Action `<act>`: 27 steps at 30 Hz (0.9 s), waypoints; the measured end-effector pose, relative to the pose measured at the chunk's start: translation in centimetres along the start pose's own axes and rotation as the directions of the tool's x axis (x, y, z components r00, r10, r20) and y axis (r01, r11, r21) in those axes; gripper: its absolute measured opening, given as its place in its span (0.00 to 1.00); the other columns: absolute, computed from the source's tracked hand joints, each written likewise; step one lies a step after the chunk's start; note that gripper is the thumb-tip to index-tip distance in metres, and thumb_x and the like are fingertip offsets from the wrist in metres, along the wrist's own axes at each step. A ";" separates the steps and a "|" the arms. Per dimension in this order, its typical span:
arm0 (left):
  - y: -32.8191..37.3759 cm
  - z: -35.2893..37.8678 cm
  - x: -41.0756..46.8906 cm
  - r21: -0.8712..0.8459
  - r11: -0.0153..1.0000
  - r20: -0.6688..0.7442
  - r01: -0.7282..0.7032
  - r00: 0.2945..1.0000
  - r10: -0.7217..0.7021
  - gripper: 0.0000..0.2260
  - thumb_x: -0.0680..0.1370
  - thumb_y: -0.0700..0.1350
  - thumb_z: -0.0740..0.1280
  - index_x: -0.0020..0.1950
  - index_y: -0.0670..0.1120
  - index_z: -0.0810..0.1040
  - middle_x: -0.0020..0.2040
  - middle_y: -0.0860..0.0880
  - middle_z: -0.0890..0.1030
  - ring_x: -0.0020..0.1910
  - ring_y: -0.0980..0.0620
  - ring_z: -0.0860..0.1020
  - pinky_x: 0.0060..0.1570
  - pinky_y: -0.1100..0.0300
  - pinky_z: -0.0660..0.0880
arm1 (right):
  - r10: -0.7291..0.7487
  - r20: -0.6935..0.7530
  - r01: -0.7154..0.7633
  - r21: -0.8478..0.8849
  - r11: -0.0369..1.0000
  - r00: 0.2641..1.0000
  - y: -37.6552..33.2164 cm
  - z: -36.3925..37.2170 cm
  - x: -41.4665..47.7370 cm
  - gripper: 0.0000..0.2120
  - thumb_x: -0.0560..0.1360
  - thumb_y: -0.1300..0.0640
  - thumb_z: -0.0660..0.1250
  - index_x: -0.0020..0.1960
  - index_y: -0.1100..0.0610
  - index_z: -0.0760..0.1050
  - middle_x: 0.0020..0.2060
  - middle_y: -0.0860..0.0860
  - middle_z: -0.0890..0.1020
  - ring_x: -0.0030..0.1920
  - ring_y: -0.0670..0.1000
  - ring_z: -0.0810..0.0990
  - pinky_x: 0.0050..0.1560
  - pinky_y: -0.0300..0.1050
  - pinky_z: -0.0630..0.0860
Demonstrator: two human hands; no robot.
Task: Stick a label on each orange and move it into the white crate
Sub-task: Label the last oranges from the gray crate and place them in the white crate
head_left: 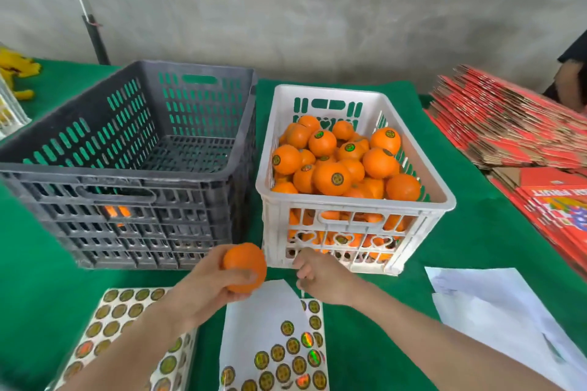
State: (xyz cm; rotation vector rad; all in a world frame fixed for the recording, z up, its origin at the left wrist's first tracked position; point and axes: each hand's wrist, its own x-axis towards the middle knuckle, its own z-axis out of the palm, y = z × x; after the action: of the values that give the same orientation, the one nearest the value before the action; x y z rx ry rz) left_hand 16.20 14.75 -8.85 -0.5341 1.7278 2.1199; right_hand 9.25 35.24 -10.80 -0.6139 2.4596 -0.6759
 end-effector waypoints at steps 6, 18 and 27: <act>-2.7 -1.1 1.2 -0.045 0.999 -0.066 0.031 0.997 -0.034 0.36 0.55 0.37 0.80 0.62 0.38 0.72 0.55 0.40 0.79 0.53 0.43 0.79 0.44 0.56 0.77 | 0.201 -0.036 -0.193 0.166 0.967 0.979 1.6 4.9 3.3 0.21 0.73 0.56 0.68 0.62 0.55 0.66 0.51 0.52 0.75 0.52 0.54 0.77 0.52 0.48 0.75; -0.1 -1.1 2.5 0.434 0.890 0.206 -0.141 0.977 0.054 0.30 0.55 0.54 0.74 0.51 0.36 0.81 0.46 0.44 0.84 0.48 0.46 0.80 0.63 0.49 0.68 | 0.063 -0.256 0.130 0.670 0.731 0.965 -0.4 2.7 1.2 0.12 0.71 0.65 0.71 0.42 0.53 0.70 0.44 0.45 0.77 0.44 0.44 0.76 0.39 0.28 0.71; 0.5 -2.8 3.7 0.195 0.977 0.279 -0.083 0.960 0.026 0.39 0.50 0.55 0.82 0.55 0.36 0.79 0.52 0.34 0.81 0.48 0.39 0.81 0.48 0.51 0.79 | 0.076 -0.127 0.048 0.760 0.648 0.989 -0.2 3.2 -0.4 0.18 0.67 0.73 0.71 0.44 0.50 0.81 0.45 0.41 0.82 0.36 0.38 0.80 0.40 0.29 0.73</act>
State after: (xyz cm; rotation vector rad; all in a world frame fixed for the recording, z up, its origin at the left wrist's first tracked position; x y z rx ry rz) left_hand 12.92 12.04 -10.76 -0.1269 1.7867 1.9138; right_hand 11.45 34.28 -12.91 -0.1945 1.9921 -1.6778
